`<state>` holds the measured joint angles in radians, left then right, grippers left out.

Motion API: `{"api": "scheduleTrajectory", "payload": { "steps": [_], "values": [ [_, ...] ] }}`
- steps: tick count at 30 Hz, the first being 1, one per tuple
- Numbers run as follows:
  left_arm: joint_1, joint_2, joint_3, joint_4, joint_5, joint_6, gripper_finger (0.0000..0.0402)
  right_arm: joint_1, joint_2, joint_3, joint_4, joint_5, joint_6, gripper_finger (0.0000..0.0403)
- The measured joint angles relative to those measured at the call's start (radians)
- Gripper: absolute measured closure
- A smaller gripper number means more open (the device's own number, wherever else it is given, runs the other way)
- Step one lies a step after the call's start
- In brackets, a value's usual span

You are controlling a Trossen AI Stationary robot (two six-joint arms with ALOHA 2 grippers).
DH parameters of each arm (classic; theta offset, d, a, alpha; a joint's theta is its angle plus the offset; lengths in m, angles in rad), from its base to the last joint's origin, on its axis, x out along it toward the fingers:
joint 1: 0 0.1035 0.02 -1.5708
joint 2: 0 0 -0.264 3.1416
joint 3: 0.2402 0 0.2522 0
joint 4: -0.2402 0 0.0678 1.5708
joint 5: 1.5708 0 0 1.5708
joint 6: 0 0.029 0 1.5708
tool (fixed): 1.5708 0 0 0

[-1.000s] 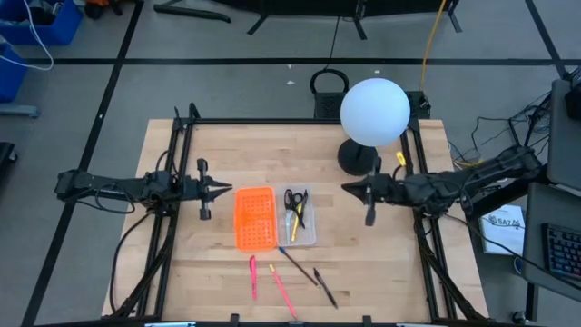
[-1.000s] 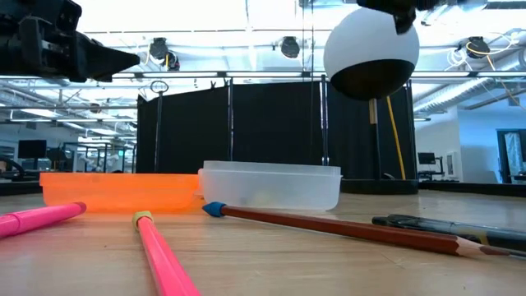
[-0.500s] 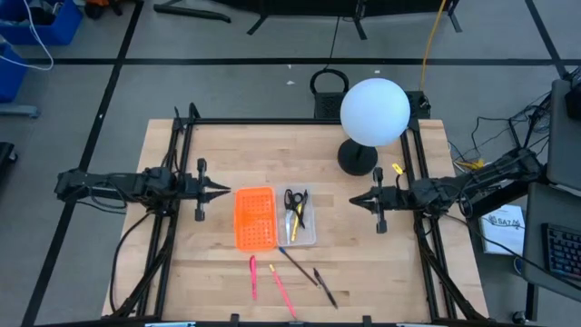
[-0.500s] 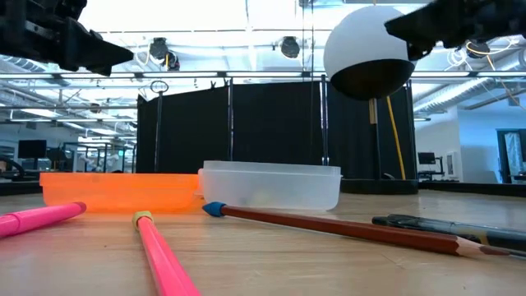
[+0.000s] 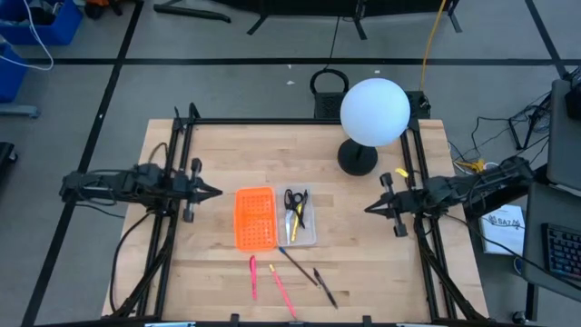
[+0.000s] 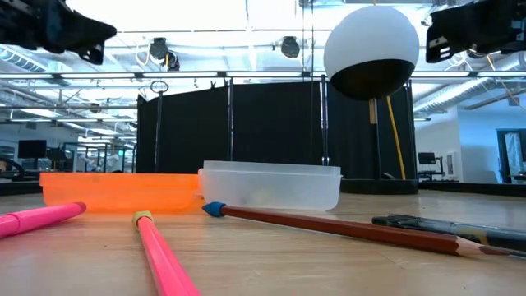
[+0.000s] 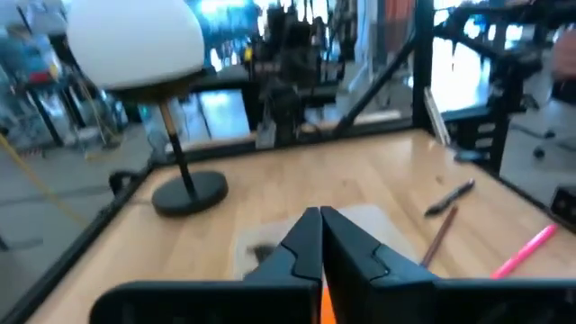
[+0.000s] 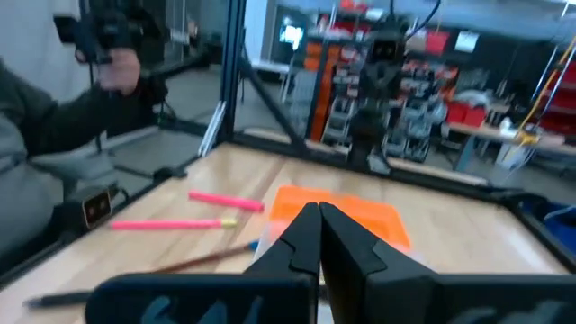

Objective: Pick & place school supplies into a supply box
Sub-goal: Put the pink pen into the supply box

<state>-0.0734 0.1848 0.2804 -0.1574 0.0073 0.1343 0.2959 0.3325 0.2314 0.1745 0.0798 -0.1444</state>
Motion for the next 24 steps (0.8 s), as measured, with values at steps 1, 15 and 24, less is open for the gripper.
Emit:
{"api": "scheduleTrajectory", "payload": {
  "steps": [1,15,24],
  "values": [
    [-0.003,-0.021,-0.005,0.001,-0.006,0.001,0.0395,0.0,-0.028,-0.009,-0.004,-0.002,0.0,0.0403],
    [-0.007,-0.047,-0.017,0.013,-0.056,-0.099,0.0383,0.0,-0.217,-0.095,-0.073,-0.003,-0.091,0.0403],
    [-0.007,0.073,-0.018,0.002,-0.123,-0.222,0.039,-0.001,-0.223,-0.177,0.114,0.071,-0.161,0.0403]
  ]
}}
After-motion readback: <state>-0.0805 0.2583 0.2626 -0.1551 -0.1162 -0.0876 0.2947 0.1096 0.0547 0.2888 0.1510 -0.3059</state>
